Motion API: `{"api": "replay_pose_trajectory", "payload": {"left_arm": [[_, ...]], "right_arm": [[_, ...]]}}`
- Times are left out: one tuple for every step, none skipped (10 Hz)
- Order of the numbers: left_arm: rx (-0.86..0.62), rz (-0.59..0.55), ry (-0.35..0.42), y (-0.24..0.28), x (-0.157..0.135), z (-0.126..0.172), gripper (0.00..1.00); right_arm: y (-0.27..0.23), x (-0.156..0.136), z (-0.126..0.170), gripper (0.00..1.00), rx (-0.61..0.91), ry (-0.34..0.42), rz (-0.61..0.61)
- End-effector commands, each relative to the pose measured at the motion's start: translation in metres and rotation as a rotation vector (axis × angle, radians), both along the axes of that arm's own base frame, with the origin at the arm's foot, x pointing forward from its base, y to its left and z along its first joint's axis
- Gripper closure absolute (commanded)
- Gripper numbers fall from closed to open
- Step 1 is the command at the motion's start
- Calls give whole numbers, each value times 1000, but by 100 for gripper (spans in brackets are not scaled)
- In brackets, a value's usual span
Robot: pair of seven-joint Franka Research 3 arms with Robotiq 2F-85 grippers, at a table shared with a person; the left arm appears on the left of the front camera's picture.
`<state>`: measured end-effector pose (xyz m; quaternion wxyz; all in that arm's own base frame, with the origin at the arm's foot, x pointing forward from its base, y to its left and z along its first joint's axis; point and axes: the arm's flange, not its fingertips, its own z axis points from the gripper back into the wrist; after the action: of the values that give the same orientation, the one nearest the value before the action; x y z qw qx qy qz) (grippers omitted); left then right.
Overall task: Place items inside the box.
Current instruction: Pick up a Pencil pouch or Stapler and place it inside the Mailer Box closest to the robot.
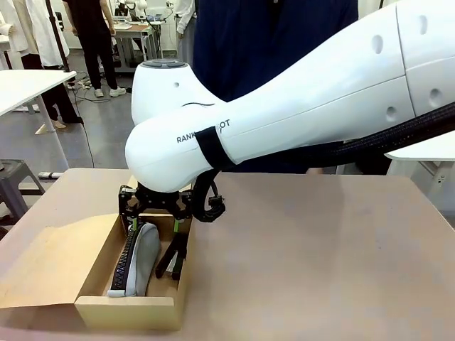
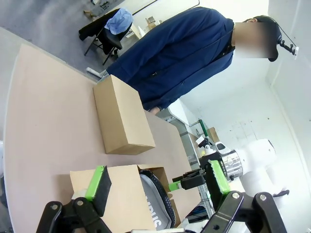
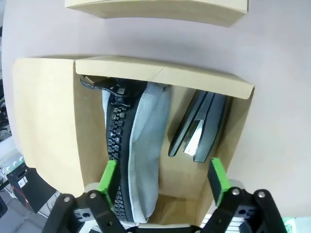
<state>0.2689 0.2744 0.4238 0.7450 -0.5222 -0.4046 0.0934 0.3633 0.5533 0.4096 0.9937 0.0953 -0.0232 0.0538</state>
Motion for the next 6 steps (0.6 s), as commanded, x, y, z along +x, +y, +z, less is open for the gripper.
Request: {"api": "replay_pose_trajectory", "payload": {"left_arm": [[-7, 6, -34, 0, 1, 1, 0], [-7, 6, -34, 0, 1, 1, 0], [-7, 6, -34, 0, 1, 1, 0], [-7, 6, -34, 0, 1, 1, 0], [-7, 6, -34, 0, 1, 1, 0], [-7, 6, -34, 0, 1, 1, 0]], "right_arm": [[-11, -6, 9, 0, 13, 8, -15], [-26, -5, 23, 0, 21, -6, 15], [-64, -1, 47, 0, -20, -62, 90], [-116, 6, 71, 0, -71, -56, 99], [-176, 9, 91, 0, -66, -9, 84], [-235, 8, 103, 0, -60, 28, 8]]}}
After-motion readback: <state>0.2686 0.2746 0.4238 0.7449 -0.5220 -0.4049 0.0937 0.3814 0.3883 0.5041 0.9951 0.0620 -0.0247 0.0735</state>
